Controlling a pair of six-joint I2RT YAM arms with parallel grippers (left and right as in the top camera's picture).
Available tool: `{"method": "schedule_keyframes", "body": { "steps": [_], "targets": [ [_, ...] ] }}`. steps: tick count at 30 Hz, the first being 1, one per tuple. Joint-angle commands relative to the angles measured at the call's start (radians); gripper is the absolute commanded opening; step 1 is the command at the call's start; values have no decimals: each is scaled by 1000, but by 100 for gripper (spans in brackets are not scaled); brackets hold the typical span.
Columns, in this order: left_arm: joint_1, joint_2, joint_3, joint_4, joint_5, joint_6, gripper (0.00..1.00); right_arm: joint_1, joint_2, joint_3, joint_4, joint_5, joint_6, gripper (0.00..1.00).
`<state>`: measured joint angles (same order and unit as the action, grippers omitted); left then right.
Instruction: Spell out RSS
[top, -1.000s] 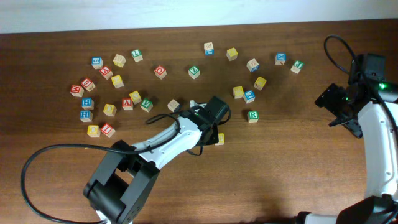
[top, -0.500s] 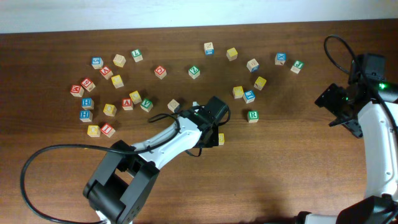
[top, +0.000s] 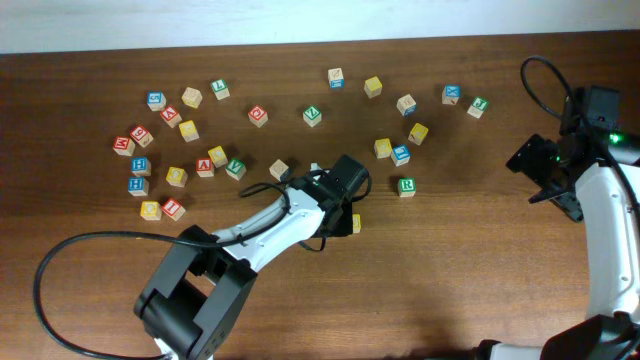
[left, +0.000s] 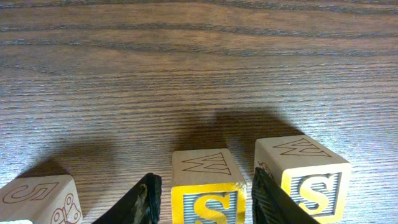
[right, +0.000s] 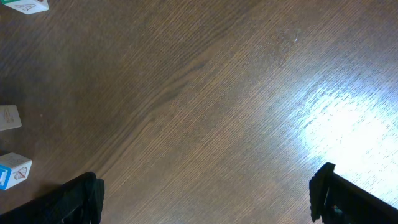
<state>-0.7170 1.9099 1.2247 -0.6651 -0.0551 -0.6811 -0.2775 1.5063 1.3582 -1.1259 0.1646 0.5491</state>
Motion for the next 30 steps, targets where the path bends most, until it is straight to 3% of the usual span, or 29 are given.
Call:
{"method": "schedule_keyframes", "body": {
  "steps": [1, 21, 26, 30],
  "targets": [
    [0, 20, -5, -1, 11, -6, 41, -5, -8, 11, 0, 12, 1, 98],
    [0, 0, 91, -88, -3, -6, 41, -5, -8, 11, 0, 12, 1, 98],
    [13, -81, 174, -222, -66, -6, 42, -5, -8, 11, 0, 12, 1, 98],
    [114, -208, 205, -357, -66, -5, 45, -5, -8, 11, 0, 12, 1, 98]
  ]
}}
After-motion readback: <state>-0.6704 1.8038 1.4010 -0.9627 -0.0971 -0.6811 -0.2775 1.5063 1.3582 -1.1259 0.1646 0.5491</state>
